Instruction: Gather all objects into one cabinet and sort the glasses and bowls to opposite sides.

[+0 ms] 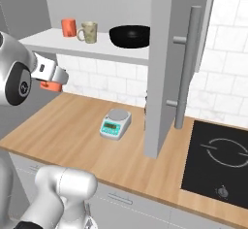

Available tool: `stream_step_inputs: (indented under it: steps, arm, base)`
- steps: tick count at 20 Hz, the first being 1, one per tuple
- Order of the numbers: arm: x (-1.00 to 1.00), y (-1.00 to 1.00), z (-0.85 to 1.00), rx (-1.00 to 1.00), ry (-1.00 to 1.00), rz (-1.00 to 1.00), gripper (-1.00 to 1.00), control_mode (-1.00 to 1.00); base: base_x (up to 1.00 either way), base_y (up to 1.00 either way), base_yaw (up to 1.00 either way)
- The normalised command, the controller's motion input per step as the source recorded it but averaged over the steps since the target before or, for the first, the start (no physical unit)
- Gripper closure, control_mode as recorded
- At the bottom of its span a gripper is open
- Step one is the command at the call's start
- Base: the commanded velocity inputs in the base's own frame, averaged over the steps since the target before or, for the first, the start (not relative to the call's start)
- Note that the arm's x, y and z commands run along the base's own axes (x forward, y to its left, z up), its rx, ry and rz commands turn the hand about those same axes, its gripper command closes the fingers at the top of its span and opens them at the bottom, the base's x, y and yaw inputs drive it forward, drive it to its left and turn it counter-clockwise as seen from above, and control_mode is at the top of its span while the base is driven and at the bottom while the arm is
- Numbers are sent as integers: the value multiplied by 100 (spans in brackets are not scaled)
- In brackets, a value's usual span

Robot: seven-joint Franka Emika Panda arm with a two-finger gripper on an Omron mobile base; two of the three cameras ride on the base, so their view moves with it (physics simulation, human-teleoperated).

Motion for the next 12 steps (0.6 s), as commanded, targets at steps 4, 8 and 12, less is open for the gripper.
stream_step_inputs:
  steps: [4, 8, 12]
  arm:
    - [2, 9, 6, 0, -3, 2, 100, -100]
    - [25, 34, 60, 0, -22, 22, 100, -100]
    - [69, 44, 62, 6, -22, 44, 100, -100]
  base:
    - [5, 30, 1]
    - [0, 0, 0]
    - [0, 0, 0]
